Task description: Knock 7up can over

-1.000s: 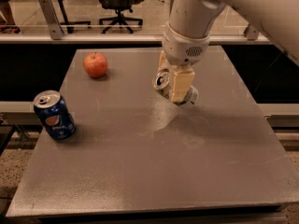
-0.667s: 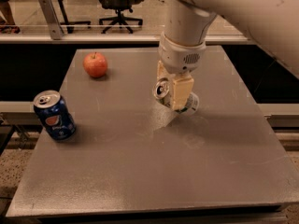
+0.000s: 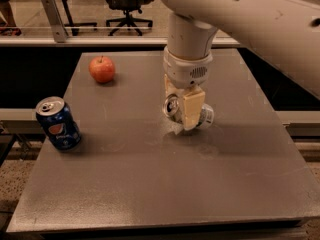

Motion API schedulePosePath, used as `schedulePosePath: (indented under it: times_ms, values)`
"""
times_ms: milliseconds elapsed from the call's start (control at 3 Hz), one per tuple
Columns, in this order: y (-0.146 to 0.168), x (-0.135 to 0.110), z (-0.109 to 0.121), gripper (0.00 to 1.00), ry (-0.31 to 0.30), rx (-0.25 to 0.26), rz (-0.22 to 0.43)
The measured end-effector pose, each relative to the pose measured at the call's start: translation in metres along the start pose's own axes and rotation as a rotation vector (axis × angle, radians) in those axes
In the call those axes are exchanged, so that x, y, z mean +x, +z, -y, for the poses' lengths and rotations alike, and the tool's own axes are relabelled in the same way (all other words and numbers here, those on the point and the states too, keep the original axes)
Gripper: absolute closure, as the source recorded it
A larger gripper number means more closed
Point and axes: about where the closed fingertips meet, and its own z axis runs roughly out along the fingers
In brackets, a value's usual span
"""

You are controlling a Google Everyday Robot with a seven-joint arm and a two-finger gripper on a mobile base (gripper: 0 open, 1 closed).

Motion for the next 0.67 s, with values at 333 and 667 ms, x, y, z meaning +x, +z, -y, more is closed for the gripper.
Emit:
schedulePosePath:
  times_ms: [333,667]
  values:
    - [0.0005,-0.0014,0.0051,0.00,0.000,0.020,0.004]
    - [0.0005,-0.0014,0.0051,0.00,0.000,0.020,0.004]
